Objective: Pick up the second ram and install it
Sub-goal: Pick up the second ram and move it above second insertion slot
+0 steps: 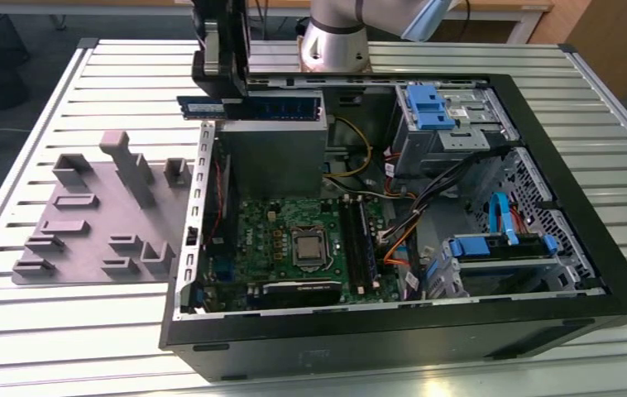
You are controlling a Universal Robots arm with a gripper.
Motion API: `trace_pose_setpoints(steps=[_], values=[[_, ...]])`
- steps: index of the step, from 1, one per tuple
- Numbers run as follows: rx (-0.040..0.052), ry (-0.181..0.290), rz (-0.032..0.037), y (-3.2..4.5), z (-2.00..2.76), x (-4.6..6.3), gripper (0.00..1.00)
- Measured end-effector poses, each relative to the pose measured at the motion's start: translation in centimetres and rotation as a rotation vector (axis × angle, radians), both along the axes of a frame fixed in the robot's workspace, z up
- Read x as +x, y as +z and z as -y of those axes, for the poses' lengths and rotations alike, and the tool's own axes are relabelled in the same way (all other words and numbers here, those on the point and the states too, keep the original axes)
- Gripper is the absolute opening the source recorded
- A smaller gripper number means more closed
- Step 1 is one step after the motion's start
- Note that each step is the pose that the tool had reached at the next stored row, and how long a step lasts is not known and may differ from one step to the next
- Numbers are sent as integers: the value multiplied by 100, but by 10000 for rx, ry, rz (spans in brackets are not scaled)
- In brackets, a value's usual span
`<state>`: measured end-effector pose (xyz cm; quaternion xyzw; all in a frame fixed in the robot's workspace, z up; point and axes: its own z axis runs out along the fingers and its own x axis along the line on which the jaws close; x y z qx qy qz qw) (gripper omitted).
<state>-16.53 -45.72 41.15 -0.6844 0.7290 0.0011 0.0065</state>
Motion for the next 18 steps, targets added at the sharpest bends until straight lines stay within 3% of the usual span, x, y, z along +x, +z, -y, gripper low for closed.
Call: trace_pose_setpoints(steps=[6,18], values=[[0,-225,0,-1,0,60,14],[0,-224,0,-7,-13,527,14]])
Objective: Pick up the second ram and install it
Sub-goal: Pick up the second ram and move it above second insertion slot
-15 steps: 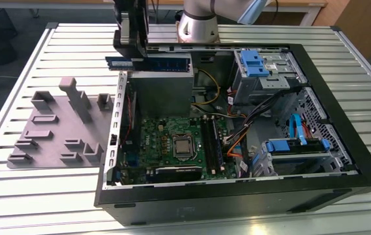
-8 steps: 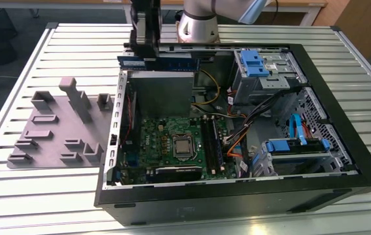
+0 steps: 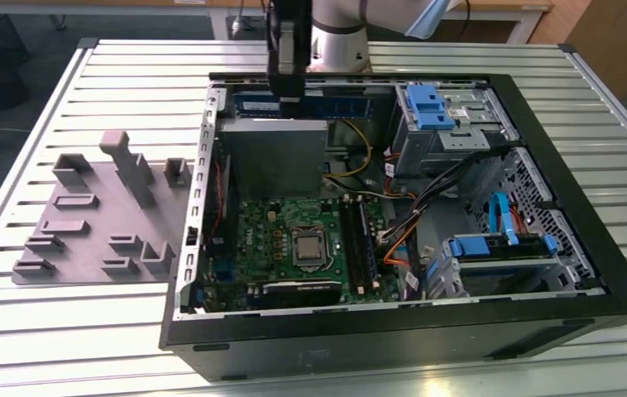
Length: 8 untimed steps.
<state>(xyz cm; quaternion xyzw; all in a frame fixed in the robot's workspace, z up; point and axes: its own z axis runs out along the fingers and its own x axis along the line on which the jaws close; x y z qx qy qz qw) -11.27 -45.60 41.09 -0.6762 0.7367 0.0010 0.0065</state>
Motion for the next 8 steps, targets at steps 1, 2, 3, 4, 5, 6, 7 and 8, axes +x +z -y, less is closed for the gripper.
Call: trace_pose_setpoints(steps=[1,2,3,4,5,6,7,8], values=[[1,0,0,-1,-2,46,14],[0,0,0,-1,-3,85,14],[-1,-1,0,-1,-5,117,14],[0,0,0,-2,-5,142,14],[0,0,0,-2,-5,157,14],[1,0,0,-2,-5,161,14],[0,-2,0,-2,-5,161,14],[1,-3,0,-2,-5,162,14]])
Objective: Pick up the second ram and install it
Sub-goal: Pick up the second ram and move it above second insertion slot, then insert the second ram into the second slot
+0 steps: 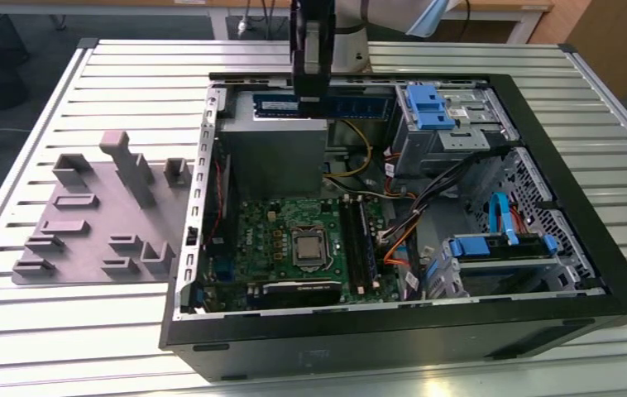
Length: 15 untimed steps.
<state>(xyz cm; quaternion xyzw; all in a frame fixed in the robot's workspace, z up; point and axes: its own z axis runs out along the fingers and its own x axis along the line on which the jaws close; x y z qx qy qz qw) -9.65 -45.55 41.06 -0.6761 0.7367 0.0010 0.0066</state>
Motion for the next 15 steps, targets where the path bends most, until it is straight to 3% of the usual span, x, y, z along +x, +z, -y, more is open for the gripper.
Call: trace_pose_setpoints(steps=[15], values=[[0,-112,0,0,0,31,14]])
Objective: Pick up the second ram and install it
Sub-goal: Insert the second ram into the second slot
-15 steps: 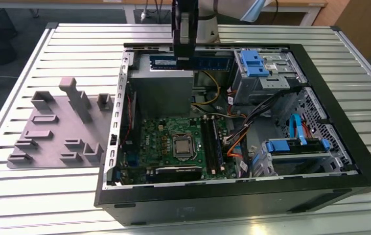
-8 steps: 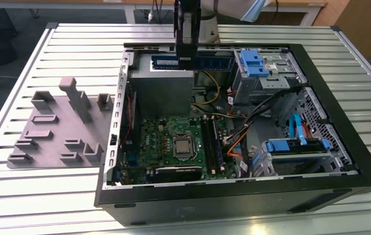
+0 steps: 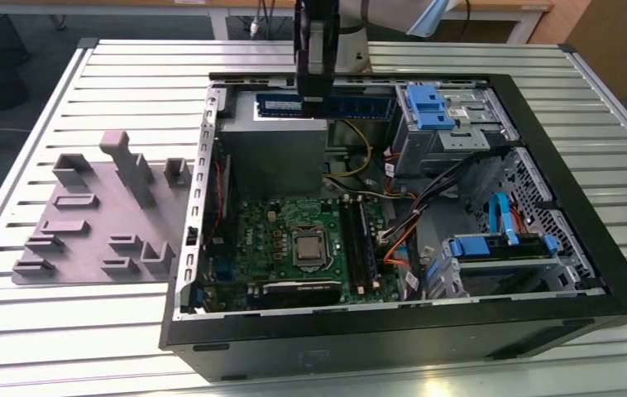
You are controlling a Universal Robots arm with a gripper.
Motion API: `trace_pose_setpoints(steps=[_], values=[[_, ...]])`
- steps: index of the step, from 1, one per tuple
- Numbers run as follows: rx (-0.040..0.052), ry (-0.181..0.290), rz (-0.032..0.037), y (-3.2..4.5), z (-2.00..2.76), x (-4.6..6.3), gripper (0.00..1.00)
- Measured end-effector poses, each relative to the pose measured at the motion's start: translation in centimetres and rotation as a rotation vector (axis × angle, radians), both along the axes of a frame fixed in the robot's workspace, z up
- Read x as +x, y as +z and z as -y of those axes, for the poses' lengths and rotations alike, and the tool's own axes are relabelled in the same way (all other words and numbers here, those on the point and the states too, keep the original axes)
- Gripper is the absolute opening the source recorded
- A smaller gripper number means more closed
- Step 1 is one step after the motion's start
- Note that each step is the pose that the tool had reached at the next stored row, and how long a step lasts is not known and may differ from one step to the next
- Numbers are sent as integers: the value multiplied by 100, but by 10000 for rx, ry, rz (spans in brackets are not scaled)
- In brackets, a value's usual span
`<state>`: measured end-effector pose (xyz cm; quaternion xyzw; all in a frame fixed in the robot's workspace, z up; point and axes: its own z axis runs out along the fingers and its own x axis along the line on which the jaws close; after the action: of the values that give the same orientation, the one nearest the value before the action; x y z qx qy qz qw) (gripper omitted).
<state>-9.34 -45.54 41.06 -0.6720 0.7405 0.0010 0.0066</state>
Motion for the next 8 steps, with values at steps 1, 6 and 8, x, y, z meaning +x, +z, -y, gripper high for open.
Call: trace_pose_setpoints(steps=[1,6,8], values=[[0,-55,0,0,0,0,14],[0,-606,0,-2,0,0,14],[0,-940,0,-3,0,0,14]])
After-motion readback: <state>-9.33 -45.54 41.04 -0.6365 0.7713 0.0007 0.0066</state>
